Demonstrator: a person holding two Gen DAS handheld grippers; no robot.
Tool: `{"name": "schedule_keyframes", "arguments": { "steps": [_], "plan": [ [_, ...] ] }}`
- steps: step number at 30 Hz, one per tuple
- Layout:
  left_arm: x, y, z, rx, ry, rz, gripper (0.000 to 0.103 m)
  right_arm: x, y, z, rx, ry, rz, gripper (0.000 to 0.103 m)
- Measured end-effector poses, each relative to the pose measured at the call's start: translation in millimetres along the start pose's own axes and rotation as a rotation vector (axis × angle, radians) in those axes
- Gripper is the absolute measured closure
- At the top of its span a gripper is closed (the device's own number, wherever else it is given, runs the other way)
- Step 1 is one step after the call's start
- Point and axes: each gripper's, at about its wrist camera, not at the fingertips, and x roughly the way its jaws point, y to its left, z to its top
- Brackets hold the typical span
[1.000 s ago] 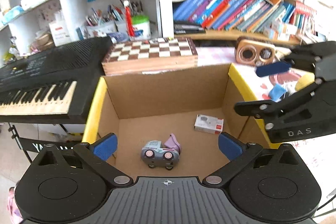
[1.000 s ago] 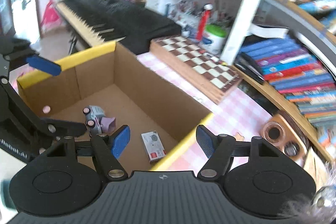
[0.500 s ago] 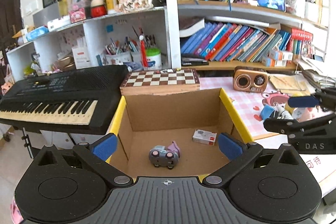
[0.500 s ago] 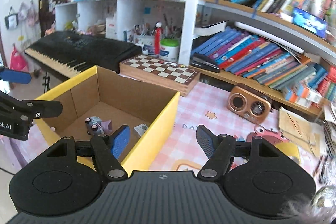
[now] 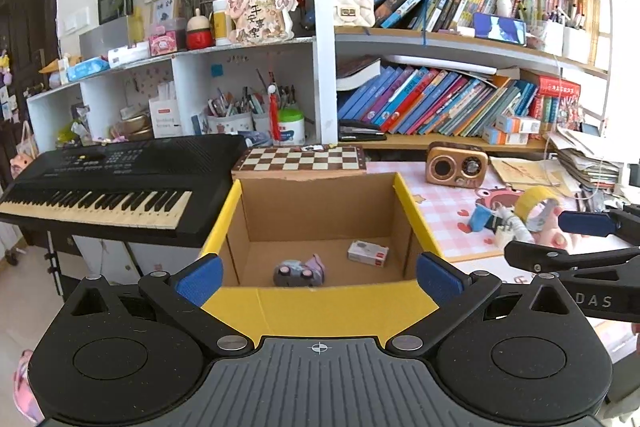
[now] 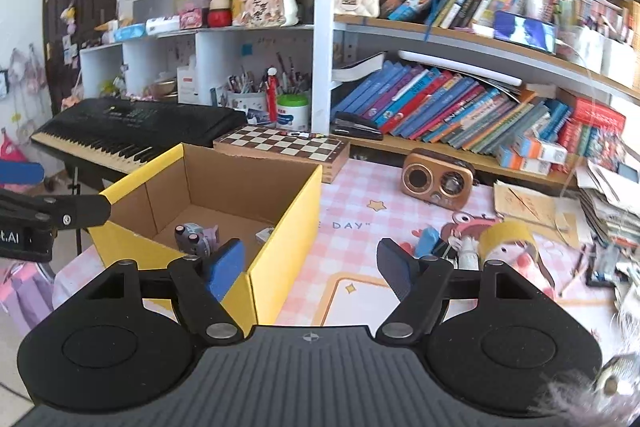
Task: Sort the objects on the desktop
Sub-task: 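Withdraw both tools from the yellow box back over the table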
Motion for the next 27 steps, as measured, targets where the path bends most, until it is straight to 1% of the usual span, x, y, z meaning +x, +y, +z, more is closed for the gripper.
{"name": "schedule_keyframes", "arguments": {
  "steps": [6, 12, 23, 27],
  "plan": [
    [-18, -9, -17, -0.026, 0.012, -0.033, 0.000, -25, 8, -19, 0.024, -0.008, -0.025, 0.031],
    [-31, -15, -34, -0.044, 0.018, -0.027, 0.000, -44, 9, -38, 0.040, 0.000, -0.065, 0.031],
    [-39, -28, -63, -0.077, 0.074, -0.024, 0.000, -61, -4, -68, 0.081, 0.046, -0.141, 0.031],
    [-40, -33, -70, -0.078, 0.087, -0.033, 0.000, -65, -7, -76, 0.097, 0.071, -0.155, 0.029]
  ]
}}
